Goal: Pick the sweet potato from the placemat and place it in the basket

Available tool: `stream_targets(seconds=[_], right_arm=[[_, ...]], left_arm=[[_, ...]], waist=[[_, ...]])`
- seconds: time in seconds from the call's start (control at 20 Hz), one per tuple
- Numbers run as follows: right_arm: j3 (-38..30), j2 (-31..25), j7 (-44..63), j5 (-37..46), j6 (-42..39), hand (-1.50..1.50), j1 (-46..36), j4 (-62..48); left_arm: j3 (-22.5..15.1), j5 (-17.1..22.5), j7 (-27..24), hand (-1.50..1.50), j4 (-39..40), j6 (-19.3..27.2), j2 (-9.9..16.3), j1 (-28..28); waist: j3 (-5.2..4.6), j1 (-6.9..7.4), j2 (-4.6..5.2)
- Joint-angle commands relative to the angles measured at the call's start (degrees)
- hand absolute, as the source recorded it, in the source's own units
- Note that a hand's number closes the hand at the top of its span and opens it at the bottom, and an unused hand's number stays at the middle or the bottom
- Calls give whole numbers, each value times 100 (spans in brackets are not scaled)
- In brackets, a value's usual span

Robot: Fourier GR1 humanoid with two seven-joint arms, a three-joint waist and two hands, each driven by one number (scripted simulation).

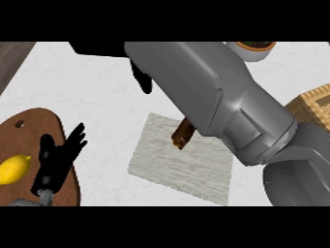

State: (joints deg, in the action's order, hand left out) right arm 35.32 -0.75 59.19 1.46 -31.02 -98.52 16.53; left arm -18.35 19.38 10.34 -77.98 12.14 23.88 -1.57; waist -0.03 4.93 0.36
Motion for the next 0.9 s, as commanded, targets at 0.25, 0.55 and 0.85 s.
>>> stream_targets(seconds=[0.25, 0.55, 0.85], right_arm=[[365, 71, 941, -380, -229, -150, 373, 223], [793, 72, 840, -403, 282, -150, 888, 664], [1241, 72, 800, -417, 700, -150, 1591, 972]], left_arm=[[-133, -145, 155, 0, 131, 152, -196, 227], [88, -71, 70, 0, 170, -77, 12, 328], [175, -12, -53, 0, 70, -223, 33, 577]], waist=[[-23, 2, 26], [-15, -85, 14], [-9, -147, 1]])
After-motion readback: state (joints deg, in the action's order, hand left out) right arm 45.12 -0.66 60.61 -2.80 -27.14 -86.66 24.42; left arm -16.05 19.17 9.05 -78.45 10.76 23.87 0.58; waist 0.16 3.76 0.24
